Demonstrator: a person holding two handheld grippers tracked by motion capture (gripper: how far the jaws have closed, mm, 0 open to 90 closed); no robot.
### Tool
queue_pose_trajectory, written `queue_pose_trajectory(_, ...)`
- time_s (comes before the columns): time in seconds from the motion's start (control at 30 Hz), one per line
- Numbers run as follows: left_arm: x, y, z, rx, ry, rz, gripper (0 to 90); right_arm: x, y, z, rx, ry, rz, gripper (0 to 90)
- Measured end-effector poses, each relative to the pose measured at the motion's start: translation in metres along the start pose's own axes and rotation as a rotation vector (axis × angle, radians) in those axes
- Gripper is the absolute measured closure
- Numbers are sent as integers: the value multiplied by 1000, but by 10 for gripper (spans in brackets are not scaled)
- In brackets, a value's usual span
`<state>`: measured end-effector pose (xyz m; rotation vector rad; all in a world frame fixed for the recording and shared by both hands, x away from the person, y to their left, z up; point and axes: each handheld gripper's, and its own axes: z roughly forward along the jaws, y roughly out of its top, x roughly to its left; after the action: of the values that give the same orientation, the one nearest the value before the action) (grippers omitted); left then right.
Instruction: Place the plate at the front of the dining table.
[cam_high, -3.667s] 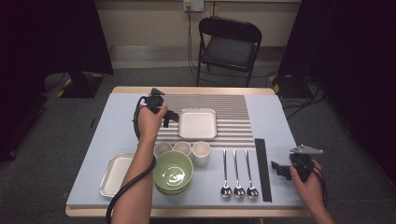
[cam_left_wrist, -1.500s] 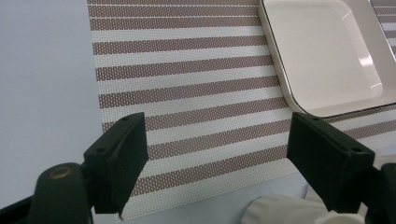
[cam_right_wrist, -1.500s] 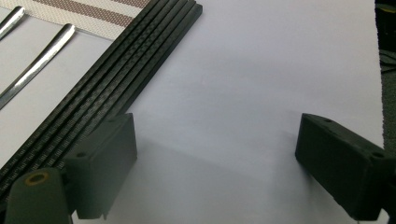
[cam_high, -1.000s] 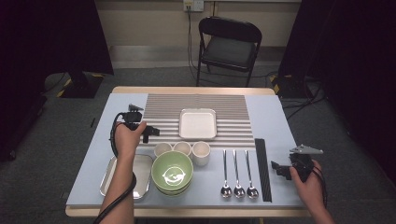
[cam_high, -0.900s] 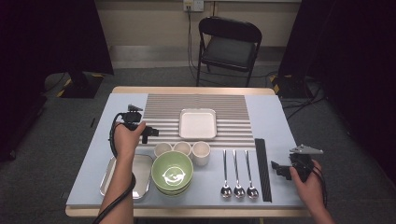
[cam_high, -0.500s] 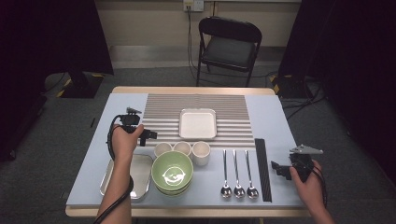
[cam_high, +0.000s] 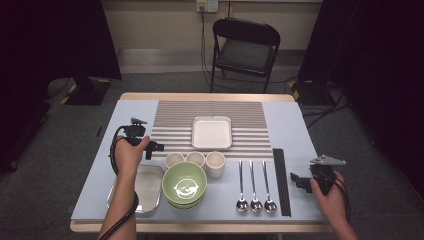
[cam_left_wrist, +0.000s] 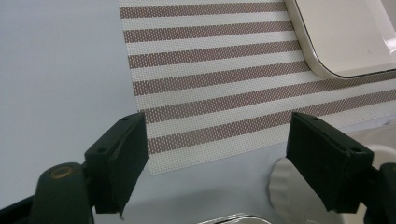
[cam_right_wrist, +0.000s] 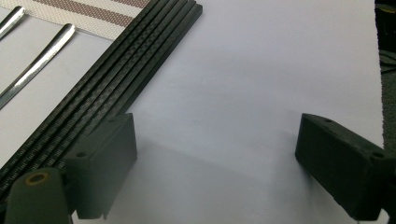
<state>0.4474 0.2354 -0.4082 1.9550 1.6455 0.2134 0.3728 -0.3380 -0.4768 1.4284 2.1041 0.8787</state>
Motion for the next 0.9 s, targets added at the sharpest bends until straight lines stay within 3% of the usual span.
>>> queue_pose_trajectory(0.9,14,-20,-7,-9,0,-16,205,0,0,0,-1,0,0,118)
